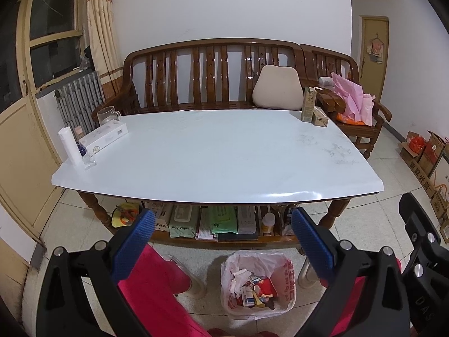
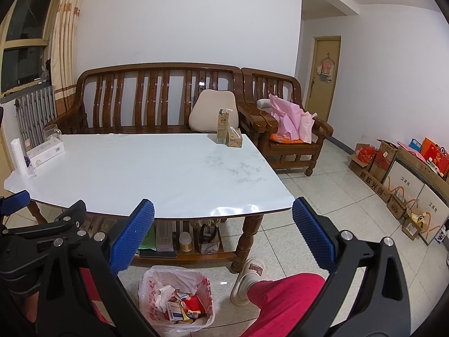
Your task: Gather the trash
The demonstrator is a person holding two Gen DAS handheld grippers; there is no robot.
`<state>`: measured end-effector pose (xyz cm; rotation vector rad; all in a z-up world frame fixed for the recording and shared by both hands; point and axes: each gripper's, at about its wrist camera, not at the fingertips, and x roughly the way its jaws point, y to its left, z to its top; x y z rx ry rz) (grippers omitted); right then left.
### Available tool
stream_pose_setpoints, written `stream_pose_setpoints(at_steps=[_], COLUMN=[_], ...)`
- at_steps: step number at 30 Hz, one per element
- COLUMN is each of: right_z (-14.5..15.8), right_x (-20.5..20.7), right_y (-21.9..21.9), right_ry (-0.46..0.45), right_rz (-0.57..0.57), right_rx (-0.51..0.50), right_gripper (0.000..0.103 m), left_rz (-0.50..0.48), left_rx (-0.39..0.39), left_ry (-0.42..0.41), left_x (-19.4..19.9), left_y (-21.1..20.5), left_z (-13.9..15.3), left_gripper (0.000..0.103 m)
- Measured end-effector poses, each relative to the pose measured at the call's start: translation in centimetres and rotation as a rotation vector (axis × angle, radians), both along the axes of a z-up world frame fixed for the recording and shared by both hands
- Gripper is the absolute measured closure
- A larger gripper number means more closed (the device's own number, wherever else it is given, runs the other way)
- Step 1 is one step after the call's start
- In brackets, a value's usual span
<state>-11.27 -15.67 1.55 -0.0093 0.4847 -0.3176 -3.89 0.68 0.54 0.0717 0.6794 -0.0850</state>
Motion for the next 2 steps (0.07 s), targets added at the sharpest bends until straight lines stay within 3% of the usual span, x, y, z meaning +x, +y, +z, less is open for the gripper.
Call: stream_pose_setpoints(at_steps=[2], right_z=[0.0], right_x=[-0.12], right_y=[-0.08], right_ry=[-0.001], right_rz=[0.001], right_rx=[0.001], right_gripper=[0.007], left_rz=[0.001], left_rx=[0.003], left_ry=[-0.002], left_x=[0.04], left_y=[-0.02], left_z=[0.03], left_gripper=[0.008])
